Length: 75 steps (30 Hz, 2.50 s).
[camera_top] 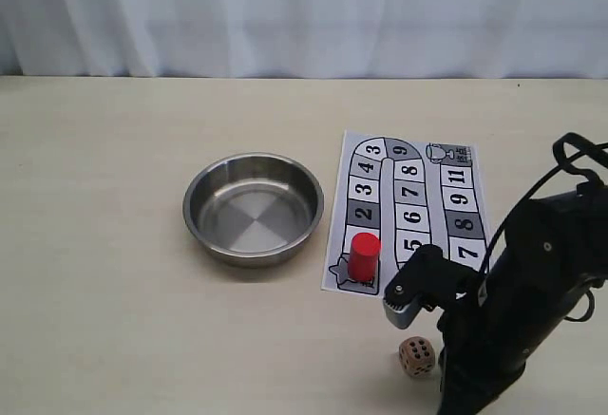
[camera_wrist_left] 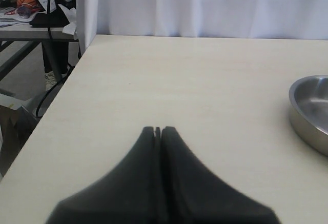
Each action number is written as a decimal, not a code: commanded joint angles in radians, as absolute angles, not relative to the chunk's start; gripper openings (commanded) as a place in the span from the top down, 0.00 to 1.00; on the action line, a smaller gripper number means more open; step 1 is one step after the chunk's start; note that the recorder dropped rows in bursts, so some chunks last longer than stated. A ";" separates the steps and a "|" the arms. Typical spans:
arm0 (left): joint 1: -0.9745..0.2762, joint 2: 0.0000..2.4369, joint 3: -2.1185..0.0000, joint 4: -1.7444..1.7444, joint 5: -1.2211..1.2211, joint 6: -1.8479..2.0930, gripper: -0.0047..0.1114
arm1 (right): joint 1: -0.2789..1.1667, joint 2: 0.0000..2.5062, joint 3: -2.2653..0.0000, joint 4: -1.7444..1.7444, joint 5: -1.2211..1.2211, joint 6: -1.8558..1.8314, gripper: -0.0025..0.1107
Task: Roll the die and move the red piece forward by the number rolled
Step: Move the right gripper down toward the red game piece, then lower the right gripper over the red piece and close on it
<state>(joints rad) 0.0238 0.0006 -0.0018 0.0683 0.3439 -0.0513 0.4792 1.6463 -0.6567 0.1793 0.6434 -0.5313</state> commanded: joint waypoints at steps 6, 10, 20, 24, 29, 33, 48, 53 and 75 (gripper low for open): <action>0.024 0.000 0.000 0.068 0.332 -0.057 0.96 | 0.482 1.697 -0.658 0.168 0.628 -0.509 0.94; 0.024 0.000 0.000 0.068 0.332 -0.057 0.96 | 0.482 1.697 -0.662 0.149 0.630 -0.509 0.94; 0.024 0.000 0.000 0.068 0.332 -0.057 0.96 | 0.482 1.697 -0.662 0.142 0.630 -0.509 0.94; 0.024 0.000 0.000 0.068 0.332 -0.057 0.96 | 0.482 1.697 -0.662 0.142 0.614 -0.509 0.94; 0.024 0.000 0.000 0.068 0.332 -0.057 0.96 | 0.482 1.697 -0.662 0.142 0.610 -0.506 0.94; 0.024 0.000 0.000 0.068 0.332 -0.057 0.96 | 0.482 1.697 -0.662 0.142 0.610 -0.482 0.94; 0.024 0.000 0.000 0.068 0.332 -0.057 0.96 | 0.474 1.695 -0.939 -0.053 0.989 -0.276 0.94; 0.024 0.000 0.000 0.068 0.332 -0.057 0.96 | 0.474 1.695 -1.017 -0.071 0.910 -0.192 0.94; 0.024 0.000 0.000 0.068 0.332 -0.057 0.96 | 0.479 1.804 -1.023 0.075 0.444 -0.067 0.41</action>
